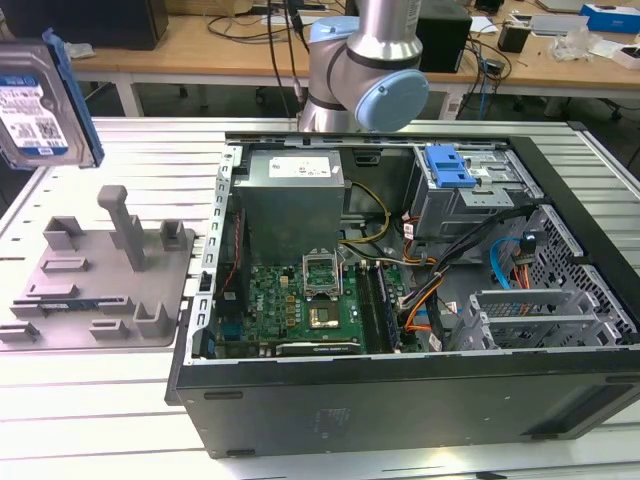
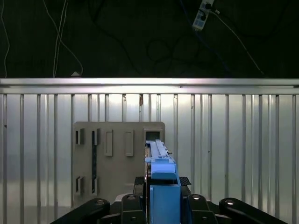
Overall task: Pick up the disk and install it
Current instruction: 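Pick up the disk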
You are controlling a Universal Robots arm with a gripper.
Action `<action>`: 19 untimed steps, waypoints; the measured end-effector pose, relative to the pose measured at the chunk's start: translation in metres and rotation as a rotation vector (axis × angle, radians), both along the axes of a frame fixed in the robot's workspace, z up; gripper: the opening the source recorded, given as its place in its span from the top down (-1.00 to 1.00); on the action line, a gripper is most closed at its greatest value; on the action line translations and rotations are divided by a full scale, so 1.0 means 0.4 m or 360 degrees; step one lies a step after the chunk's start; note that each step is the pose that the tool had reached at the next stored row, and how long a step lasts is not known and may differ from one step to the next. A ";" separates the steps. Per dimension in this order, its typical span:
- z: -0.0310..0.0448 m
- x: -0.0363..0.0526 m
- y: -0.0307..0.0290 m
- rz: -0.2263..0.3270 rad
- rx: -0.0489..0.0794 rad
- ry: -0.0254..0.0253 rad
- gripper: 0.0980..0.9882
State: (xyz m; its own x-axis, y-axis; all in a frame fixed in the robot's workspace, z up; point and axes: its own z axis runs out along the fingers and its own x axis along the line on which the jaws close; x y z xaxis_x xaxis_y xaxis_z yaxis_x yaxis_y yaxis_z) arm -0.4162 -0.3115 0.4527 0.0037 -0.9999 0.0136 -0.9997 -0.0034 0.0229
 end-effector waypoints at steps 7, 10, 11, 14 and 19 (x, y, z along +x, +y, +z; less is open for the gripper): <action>0.099 0.001 0.000 0.0000 0.0000 0.00000 0.40; 0.113 0.002 0.000 0.0000 0.0000 -0.00001 0.40; 0.113 0.002 0.000 0.0000 0.0000 0.00000 0.40; 0.113 0.002 0.000 0.0000 0.0000 0.00001 0.40; 0.119 0.014 -0.013 0.0000 0.0000 0.00001 0.40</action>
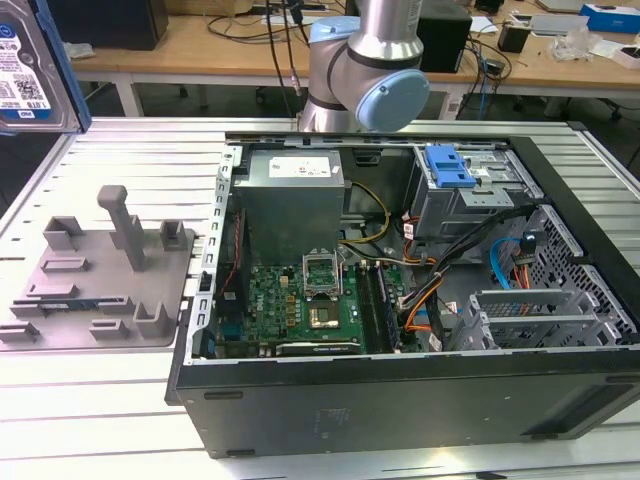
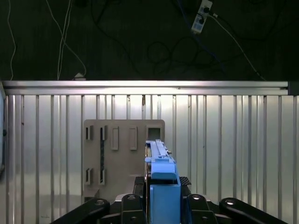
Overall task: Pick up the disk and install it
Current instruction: 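Pick up the disk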
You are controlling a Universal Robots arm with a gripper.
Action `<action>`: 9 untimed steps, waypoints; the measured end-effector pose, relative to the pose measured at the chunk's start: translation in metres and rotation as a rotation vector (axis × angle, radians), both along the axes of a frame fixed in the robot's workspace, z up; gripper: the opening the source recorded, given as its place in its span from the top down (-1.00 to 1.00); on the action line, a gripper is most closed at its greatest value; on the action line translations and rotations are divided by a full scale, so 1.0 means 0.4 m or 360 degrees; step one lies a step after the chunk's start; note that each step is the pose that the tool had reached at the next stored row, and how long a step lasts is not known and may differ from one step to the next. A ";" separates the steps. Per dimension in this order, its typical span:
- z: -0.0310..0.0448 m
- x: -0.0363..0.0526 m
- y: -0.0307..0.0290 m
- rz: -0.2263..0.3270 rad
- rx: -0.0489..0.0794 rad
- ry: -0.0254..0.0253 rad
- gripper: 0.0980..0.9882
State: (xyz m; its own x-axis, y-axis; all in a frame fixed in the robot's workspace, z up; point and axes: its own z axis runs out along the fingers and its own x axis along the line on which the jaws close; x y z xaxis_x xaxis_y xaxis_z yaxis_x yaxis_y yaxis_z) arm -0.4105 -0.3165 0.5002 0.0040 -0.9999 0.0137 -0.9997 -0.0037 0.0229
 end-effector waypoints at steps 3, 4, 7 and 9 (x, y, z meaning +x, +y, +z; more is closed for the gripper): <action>0.000 0.026 -0.015 0.0000 0.0000 0.00001 0.40; 0.000 0.039 -0.023 0.0000 0.0000 0.00006 0.40; 0.000 0.073 -0.039 0.0000 0.0000 0.00023 0.40; 0.000 0.096 -0.049 0.0000 0.0000 0.00038 0.40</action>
State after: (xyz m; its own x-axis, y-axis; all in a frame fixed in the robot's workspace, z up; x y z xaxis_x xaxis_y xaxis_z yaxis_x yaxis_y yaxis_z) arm -0.3721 -0.3360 0.5003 0.0040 -0.9999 0.0137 -0.9997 -0.0037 0.0253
